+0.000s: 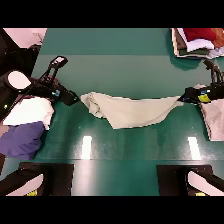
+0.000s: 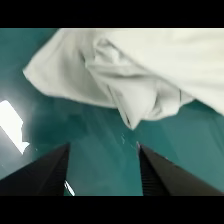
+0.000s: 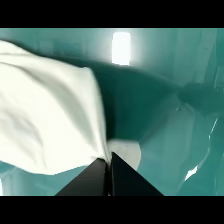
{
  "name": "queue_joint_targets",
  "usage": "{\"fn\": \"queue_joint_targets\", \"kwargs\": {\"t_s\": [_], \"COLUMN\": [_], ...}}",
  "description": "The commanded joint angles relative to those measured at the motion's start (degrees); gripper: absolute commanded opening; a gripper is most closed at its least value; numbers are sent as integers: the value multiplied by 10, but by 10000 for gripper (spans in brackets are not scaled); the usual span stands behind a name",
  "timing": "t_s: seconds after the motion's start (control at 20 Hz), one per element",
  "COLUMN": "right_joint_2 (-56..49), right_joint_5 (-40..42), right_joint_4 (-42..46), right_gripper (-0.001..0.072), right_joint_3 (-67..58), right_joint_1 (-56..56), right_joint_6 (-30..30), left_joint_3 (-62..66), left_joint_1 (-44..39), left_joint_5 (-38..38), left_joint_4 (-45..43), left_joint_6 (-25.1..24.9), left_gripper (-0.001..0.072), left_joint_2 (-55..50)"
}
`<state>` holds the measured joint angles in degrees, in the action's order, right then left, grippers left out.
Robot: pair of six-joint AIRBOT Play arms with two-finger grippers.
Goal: Fold the shirts.
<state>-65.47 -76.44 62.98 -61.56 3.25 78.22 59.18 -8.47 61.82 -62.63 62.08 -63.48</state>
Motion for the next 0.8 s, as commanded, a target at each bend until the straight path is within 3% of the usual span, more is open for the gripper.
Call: {"fn": "queue_joint_targets", "kwargs": {"t_s": [0.0,0.1,0.25,0.4,0.5,0.75], "right_joint_2": [39,82,125,134,134,134], "right_joint_5": [-12,-12,-11,-14,-13,-14], "right_joint_4": [18,30,30,30,24,10], "right_gripper": [13,14,14,14,14,14], "right_joint_3": [50,100,153,163,162,162], "right_joint_1": [0,0,0,0,0,0], "right_joint_6": [-8,-8,-8,-8,-8,-7], "left_joint_3": [-3,-3,0,24,32,32], "left_joint_1": [0,0,1,31,57,72], "left_joint_5": [68,30,-97,-109,-95,-109], "left_joint_4": [-4,-3,-4,9,60,199], "left_joint_6": [9,20,116,176,173,98], "left_gripper": [492,492,493,493,493,493], "left_joint_2": [-2,-2,-11,-79,-134,-253]}}
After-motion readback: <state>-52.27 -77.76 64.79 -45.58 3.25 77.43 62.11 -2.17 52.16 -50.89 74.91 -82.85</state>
